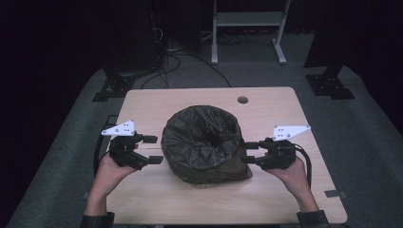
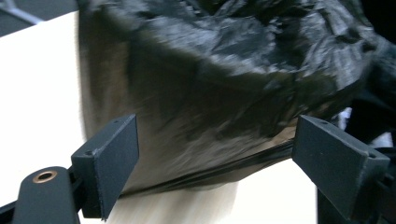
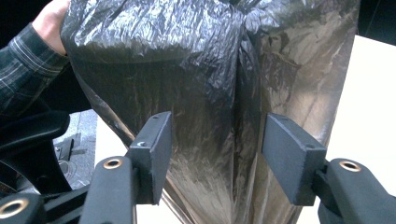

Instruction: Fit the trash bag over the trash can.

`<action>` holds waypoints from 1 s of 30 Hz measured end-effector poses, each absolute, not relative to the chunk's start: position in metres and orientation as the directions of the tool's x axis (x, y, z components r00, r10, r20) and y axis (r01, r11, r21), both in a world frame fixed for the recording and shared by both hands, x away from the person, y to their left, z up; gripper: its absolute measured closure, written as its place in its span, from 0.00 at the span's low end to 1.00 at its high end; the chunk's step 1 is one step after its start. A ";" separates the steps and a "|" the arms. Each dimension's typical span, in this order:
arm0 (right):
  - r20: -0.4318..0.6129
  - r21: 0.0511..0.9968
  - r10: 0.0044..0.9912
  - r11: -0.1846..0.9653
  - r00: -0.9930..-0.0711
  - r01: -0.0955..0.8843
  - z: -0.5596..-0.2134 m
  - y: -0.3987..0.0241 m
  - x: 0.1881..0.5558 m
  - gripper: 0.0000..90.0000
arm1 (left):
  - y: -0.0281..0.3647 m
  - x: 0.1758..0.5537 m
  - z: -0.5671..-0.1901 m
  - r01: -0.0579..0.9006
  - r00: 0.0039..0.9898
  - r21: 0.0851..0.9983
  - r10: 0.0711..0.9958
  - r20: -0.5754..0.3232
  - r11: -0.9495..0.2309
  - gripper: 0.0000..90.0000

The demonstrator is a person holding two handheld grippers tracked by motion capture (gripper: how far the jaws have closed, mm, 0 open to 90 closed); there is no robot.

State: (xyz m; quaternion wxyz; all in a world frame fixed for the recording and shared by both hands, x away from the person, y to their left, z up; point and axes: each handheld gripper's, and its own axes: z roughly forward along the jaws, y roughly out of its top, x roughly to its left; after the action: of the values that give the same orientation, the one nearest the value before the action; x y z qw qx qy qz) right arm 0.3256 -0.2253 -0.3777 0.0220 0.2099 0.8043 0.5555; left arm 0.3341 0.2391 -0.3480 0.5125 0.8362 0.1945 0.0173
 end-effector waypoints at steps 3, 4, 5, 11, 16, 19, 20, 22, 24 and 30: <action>0.201 0.902 0.358 0.295 -0.912 0.315 -0.378 -0.224 0.327 0.55 | 0.230 0.335 -0.351 0.296 0.934 0.856 0.315 -0.167 -0.424 0.19; 0.200 0.903 0.356 0.295 -0.913 0.313 -0.379 -0.224 0.327 0.58 | 0.228 0.335 -0.353 0.288 0.943 0.856 0.285 -0.174 -0.430 0.26; 0.192 0.905 0.359 0.295 -0.914 0.306 -0.379 -0.223 0.327 0.65 | 0.226 0.335 -0.354 0.285 0.946 0.856 0.273 -0.177 -0.431 0.36; 0.179 0.908 0.331 0.306 -0.926 0.285 -0.375 -0.221 0.326 1.00 | 0.224 0.332 -0.353 0.280 0.949 0.847 0.263 -0.174 -0.452 0.88; 0.176 0.904 0.320 0.322 -0.931 0.282 -0.374 -0.218 0.324 1.00 | 0.223 0.329 -0.353 0.278 0.948 0.843 0.270 -0.165 -0.460 1.00; 0.182 0.895 0.320 0.337 -0.930 0.291 -0.378 -0.218 0.322 1.00 | 0.225 0.329 -0.360 0.290 0.946 0.834 0.272 -0.176 -0.469 1.00; 0.182 0.895 0.320 0.338 -0.930 0.291 -0.380 -0.218 0.322 1.00 | 0.227 0.328 -0.364 0.298 0.944 0.829 0.274 -0.183 -0.474 1.00; 0.190 0.886 0.326 0.350 -0.926 0.305 -0.387 -0.220 0.322 1.00 | 0.229 0.329 -0.370 0.312 0.940 0.819 0.283 -0.191 -0.482 1.00; 0.196 0.881 0.329 0.355 -0.924 0.313 -0.392 -0.221 0.322 1.00 | 0.230 0.330 -0.376 0.324 0.936 0.808 0.291 -0.198 -0.492 1.00; 0.199 0.865 0.350 0.376 -0.915 0.332 -0.399 -0.222 0.325 1.00 | 0.234 0.334 -0.389 0.362 0.919 0.772 0.337 -0.202 -0.522 1.00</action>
State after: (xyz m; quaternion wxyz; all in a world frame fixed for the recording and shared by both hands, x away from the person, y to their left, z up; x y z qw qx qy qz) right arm 0.3251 -0.2223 -0.3990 0.0084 0.2055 0.8295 0.5193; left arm 0.3344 0.2335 -0.3885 0.4458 0.8723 0.2004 -0.0136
